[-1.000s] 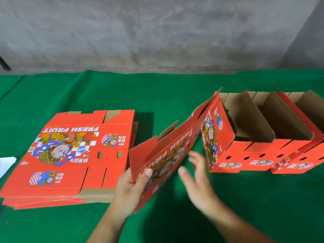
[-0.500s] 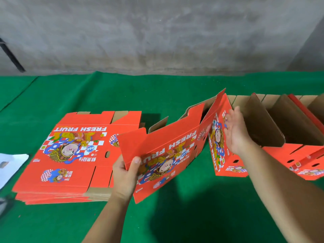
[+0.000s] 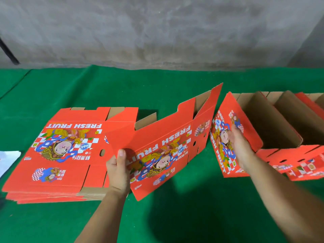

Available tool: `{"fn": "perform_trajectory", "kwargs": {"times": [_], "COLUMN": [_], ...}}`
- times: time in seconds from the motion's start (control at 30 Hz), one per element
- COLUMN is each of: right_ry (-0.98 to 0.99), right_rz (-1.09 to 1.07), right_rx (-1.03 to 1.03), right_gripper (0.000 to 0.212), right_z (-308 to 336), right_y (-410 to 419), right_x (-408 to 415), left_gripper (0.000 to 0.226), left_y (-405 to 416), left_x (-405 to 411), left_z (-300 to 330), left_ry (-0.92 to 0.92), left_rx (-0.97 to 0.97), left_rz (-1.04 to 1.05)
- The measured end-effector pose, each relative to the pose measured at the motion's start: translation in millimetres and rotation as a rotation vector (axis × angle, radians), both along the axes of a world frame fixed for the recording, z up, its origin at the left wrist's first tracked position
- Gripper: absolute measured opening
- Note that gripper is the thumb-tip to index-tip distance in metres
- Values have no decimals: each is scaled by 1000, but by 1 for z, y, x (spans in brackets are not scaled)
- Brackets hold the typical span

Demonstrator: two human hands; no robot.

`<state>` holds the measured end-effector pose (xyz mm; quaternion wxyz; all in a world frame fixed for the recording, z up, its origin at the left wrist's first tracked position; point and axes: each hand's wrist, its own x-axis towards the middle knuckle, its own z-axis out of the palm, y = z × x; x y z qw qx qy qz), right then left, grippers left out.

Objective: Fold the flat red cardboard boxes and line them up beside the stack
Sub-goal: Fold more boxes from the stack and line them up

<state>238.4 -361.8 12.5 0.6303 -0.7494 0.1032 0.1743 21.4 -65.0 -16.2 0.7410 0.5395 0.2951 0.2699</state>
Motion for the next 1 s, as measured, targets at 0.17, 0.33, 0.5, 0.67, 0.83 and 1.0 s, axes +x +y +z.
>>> {"fn": "perform_trajectory", "kwargs": {"times": [0.17,0.33,0.5,0.67,0.83,1.0], "right_ry": [-115,-44,-78,64,10,-86], "right_rz": [-107,-85,-81,74,-63,-8], "right_rx": [-62,110,356,426,347,275], "right_gripper": [42,59,53,57,59,76], "right_z": [5,-3,-7,15,17,-4], "right_y": [-28,-14,0,9,2,-9], "right_x": [13,9,-5,-22,-33,-55], "left_gripper": [78,77,130,68,150,110], "left_y": [4,-4,-10,-38,-25,-23], "left_x": [11,20,23,30,28,11], "left_z": [1,0,-4,6,9,9], "left_ry": [49,115,134,147,93,158], "left_rx": [24,-7,-292,-165,93,806], "left_rz": [-37,15,-43,-166,-127,-192]}}
